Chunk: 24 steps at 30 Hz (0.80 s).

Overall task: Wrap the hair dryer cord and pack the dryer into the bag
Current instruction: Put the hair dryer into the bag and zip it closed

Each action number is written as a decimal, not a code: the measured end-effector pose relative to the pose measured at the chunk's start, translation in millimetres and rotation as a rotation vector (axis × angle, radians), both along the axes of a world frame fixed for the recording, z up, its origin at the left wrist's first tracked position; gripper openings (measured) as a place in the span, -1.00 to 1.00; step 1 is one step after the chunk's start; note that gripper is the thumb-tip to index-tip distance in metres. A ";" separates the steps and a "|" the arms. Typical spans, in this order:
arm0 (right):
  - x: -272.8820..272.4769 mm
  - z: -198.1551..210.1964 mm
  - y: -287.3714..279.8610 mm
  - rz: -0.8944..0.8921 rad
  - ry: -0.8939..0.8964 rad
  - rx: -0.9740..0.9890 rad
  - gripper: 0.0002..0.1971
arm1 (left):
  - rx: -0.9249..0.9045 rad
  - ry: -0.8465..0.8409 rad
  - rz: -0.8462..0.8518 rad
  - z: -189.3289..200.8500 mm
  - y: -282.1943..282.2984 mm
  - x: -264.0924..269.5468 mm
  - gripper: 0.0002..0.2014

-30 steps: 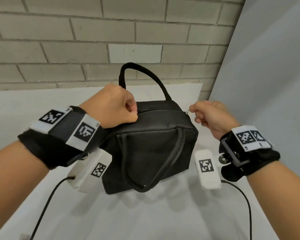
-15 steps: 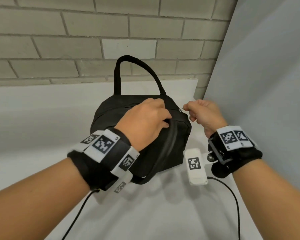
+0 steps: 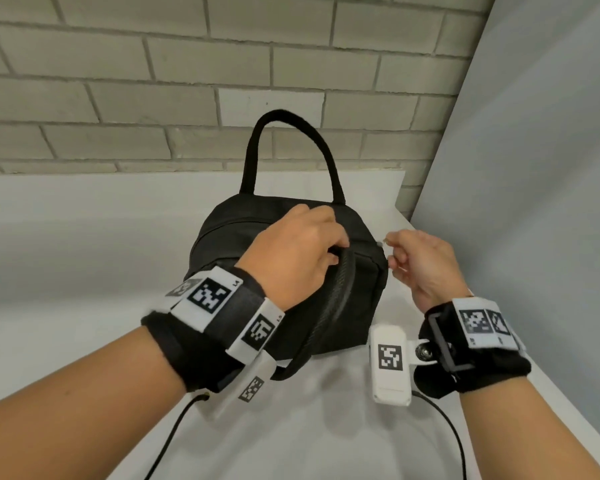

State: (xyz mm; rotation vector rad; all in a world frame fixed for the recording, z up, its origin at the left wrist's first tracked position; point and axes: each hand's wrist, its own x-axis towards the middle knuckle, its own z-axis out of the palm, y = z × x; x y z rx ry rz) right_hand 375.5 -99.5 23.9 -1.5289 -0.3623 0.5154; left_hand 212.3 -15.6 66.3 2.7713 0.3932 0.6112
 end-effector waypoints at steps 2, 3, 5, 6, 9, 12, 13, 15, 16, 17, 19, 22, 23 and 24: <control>-8.5 8.6 6.1 0.019 -0.063 0.040 -0.81 | 0.102 0.060 -0.061 1.1 -6.0 4.9 -0.69; -11.4 11.1 8.8 0.021 -0.084 0.056 -0.81 | 0.141 0.079 -0.083 1.3 -7.2 8.7 -0.67; -13.8 12.9 11.3 0.007 -0.091 0.077 -0.81 | 0.164 0.065 -0.116 2.1 -7.1 15.8 -0.70; -13.4 11.6 11.3 0.000 -0.070 0.086 -0.81 | 0.160 0.030 -0.133 1.2 -6.2 17.5 -0.73; -6.8 0.6 7.4 -0.014 0.059 0.099 -0.83 | 0.154 -0.100 -0.128 -4.2 -1.3 17.9 -0.77; -2.6 -23.7 2.7 -0.023 0.222 0.079 -0.88 | 0.090 -0.142 -0.061 -7.0 3.1 18.6 -0.76; -3.2 -34.8 2.2 -0.023 0.267 0.050 -0.88 | 0.085 -0.157 -0.056 -7.5 2.8 19.3 -0.76; -6.0 -56.2 1.2 0.004 0.327 -0.056 -0.87 | 0.083 -0.177 -0.095 -9.7 0.0 21.2 -0.77; -6.8 -63.9 0.6 0.039 0.327 -0.117 -0.89 | 0.076 -0.163 -0.113 -11.1 -2.7 21.9 -0.77; -6.4 -68.0 -0.5 0.073 0.302 -0.171 -0.91 | 0.063 -0.116 -0.126 -11.3 -5.4 21.8 -0.76; -3.7 -66.3 -4.1 0.100 0.167 -0.239 -0.90 | 0.055 0.014 -0.165 -6.1 -6.3 19.4 -0.71; -5.0 -48.9 -13.4 0.085 -0.221 -0.235 -0.89 | 0.141 0.110 -0.188 15.6 1.5 -1.7 -0.57; -7.7 -43.0 -17.9 0.100 -0.381 -0.192 -0.77 | 0.130 0.091 -0.183 22.7 7.0 -15.9 -0.52; -12.6 -36.6 -23.0 0.149 -0.539 -0.132 -0.63 | 0.088 0.061 -0.180 28.8 13.0 -34.0 -0.49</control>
